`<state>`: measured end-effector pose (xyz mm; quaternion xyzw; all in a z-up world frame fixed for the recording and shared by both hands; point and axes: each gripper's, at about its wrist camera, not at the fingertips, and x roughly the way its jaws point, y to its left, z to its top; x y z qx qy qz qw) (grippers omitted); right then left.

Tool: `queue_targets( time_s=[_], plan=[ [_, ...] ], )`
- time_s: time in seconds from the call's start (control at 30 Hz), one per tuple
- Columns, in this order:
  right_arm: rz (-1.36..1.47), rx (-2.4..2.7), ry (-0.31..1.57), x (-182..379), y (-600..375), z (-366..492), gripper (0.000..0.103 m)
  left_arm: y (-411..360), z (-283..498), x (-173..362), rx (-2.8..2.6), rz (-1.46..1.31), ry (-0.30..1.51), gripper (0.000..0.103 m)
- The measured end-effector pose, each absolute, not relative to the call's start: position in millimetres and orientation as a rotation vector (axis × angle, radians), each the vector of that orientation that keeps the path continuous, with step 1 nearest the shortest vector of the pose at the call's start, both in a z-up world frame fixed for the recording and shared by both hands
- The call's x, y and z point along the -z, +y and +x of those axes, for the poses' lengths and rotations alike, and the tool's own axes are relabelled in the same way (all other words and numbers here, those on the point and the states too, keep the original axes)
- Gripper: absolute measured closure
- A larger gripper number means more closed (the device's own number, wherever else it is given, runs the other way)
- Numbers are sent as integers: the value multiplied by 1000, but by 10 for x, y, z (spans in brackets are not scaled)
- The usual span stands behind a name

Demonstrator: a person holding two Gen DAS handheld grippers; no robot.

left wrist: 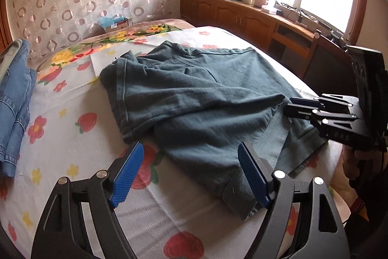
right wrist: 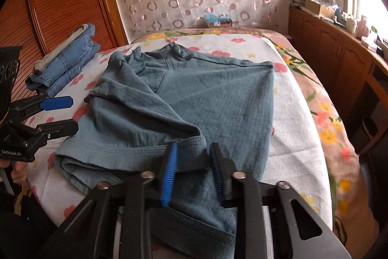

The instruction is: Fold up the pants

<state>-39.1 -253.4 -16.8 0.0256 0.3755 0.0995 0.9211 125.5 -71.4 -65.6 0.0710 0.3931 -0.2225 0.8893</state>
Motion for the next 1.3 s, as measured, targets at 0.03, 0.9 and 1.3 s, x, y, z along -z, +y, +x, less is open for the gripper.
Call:
queue_targets(
  time_s=[0.03,0.9,1.3],
  plan=[
    [53,-206,769,153,-2534,-398,90,-716,1247,661,460,151,817,22],
    [70,-186,744,-63,-2753,-1247,98,-810,1073,613,474,154,789,22],
    [105,-174,808,-3,-2779,-1213,98,-810,1081,662,459,155,796,22]
  ],
)
